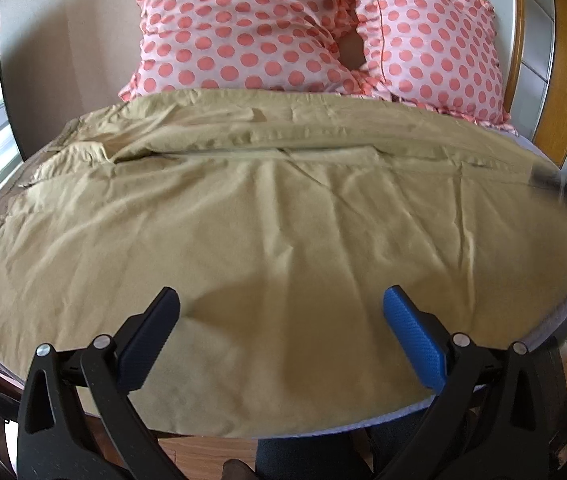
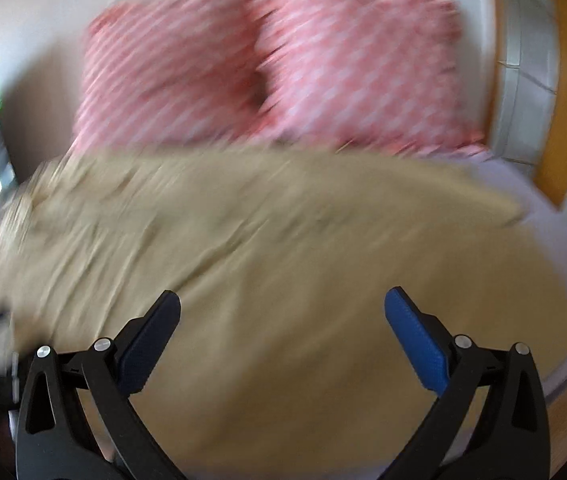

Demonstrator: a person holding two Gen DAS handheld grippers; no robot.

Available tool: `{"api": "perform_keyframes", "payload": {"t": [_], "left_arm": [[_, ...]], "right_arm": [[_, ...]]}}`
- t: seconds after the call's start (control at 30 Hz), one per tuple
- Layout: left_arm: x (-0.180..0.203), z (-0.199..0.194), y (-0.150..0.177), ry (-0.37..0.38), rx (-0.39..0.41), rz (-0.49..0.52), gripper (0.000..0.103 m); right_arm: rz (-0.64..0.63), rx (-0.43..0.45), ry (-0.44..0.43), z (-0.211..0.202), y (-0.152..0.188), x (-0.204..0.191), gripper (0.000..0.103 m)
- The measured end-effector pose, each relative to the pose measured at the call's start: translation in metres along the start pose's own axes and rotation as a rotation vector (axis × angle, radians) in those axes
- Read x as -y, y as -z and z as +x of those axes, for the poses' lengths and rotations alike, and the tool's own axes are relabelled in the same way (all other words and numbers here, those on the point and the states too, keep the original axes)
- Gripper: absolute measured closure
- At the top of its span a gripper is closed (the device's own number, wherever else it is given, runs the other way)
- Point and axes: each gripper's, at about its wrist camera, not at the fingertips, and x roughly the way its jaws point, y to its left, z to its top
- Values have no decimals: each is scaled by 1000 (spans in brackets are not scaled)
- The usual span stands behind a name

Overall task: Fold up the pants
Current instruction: 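Reach the right tool to the trouser hem and close on it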

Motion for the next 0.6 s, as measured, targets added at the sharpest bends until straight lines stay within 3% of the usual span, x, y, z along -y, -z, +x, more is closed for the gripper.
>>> {"api": "perform_keyframes", "payload": {"t": [0.17,0.27,0.3,0.43,0.6], "left_arm": [[0,-5,-13,7,55,-3,2],[2,-2,-19,26,73,6,2],[3,0,-21,33,80,12,2],[4,5,-27,39,99,34,2],[-2,11,-30,40,108,35,2]], "right_arm": [[282,-74,173,62,-105,94,4],[431,-182,256,130,-140,141,36],[491,-228,278,156,-147,156,43],[625,-331,378,223,-158,188,47],[630,-365,519,264,-163,197,46]]}}
